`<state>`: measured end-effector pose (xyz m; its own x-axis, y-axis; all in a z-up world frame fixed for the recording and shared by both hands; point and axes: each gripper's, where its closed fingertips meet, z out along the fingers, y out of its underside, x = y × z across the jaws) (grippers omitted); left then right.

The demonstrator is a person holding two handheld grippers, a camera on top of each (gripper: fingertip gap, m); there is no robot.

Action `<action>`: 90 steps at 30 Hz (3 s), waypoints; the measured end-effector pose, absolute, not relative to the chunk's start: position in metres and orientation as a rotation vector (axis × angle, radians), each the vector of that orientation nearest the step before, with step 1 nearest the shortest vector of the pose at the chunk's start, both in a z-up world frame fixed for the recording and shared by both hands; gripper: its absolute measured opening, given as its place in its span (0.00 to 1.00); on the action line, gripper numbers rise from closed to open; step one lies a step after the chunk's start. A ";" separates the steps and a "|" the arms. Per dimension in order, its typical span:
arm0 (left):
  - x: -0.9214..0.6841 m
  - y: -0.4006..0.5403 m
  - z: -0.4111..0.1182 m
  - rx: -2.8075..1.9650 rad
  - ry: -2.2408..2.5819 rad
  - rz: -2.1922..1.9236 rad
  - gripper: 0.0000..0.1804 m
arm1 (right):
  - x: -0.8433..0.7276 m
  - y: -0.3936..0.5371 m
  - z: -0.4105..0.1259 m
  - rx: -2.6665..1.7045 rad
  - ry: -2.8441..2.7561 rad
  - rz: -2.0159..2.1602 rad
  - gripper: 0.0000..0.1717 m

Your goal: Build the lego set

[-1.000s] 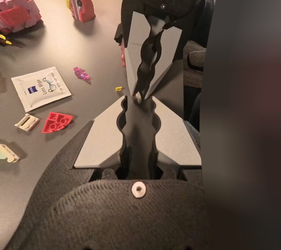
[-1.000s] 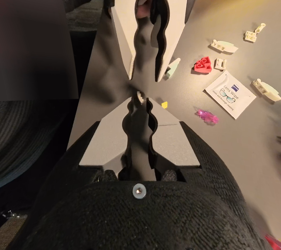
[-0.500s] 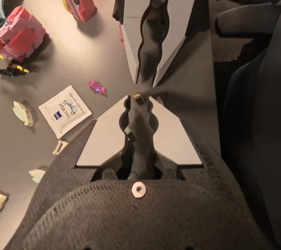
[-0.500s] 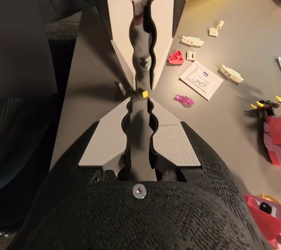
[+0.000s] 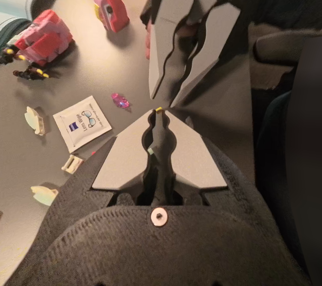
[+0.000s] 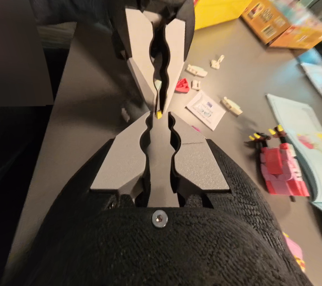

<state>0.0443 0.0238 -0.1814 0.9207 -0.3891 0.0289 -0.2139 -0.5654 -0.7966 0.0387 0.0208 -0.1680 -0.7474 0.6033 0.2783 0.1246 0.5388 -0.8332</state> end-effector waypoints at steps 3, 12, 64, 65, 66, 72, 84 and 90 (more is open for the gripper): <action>0.043 0.025 -0.161 -2.072 0.255 -0.370 0.03 | 0.034 0.018 -0.158 -0.513 -2.145 1.123 0.09; 0.036 0.024 -0.125 -1.851 0.023 -0.580 0.01 | 0.023 0.018 -0.128 -0.414 -1.930 1.078 0.04; 0.071 -0.001 -0.197 -2.336 0.706 -0.215 0.03 | 0.062 0.005 -0.188 -0.626 -2.587 1.101 0.22; 0.070 -0.001 -0.197 -2.338 0.722 -0.232 0.03 | 0.062 0.005 -0.189 -0.648 -2.578 1.111 0.22; 0.070 -0.001 -0.197 -2.341 0.737 -0.251 0.03 | 0.062 0.005 -0.190 -0.670 -2.572 1.121 0.22; 0.066 -0.003 -0.196 -2.357 0.786 -0.377 0.03 | 0.061 0.002 -0.193 -0.744 -2.529 1.186 0.22; 0.057 0.001 -0.196 -2.364 0.879 -0.376 0.03 | 0.060 0.003 -0.193 -0.772 -2.503 1.186 0.18; 0.057 0.004 -0.196 -2.373 0.895 -0.395 0.03 | 0.060 0.003 -0.193 -0.776 -2.499 1.184 0.16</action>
